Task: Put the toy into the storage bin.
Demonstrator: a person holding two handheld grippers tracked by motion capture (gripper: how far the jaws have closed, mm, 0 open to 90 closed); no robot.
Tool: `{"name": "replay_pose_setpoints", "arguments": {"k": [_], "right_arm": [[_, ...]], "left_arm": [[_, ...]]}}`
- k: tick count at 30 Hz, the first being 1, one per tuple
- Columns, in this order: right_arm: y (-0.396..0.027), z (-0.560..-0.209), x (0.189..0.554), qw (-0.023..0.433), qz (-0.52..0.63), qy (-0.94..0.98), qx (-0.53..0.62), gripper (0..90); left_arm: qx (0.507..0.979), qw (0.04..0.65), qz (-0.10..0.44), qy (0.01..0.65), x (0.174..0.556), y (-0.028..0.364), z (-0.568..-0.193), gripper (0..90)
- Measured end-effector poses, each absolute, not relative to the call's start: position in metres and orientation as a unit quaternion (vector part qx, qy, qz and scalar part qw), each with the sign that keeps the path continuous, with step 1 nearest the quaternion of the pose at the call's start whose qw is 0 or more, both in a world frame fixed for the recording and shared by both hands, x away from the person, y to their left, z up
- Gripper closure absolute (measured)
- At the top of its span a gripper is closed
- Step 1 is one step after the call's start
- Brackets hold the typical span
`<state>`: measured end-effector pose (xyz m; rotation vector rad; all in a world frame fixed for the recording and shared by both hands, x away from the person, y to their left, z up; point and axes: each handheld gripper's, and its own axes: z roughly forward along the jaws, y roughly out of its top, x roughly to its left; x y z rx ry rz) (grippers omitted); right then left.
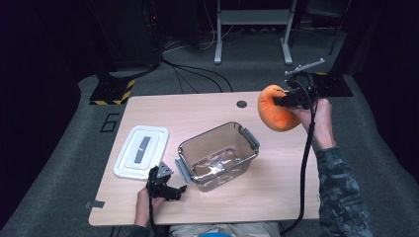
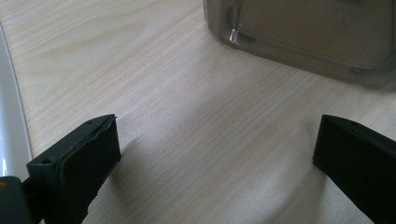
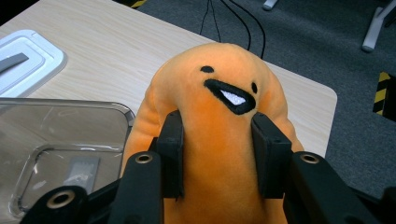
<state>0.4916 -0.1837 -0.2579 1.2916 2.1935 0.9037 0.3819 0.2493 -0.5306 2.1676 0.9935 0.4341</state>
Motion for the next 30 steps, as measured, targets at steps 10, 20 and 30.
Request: {"name": "replay_pose_setpoints", "arguments": {"k": [10,20,30], "right_arm": [[-0.168,-0.253,0.492,0.215,0.329,0.799,0.456,60.7],[-0.151,-0.248,0.489,0.211,0.334,0.806,0.441,60.6],[-0.134,-0.248,0.487,0.203,0.341,0.812,0.427,60.6]], "left_arm": [[0.837,0.352,0.167,0.384,0.382,0.249,-0.531,0.2],[0.837,0.352,0.168,0.384,0.382,0.249,-0.531,0.2],[0.836,0.353,0.169,0.385,0.382,0.249,-0.531,0.2]]}}
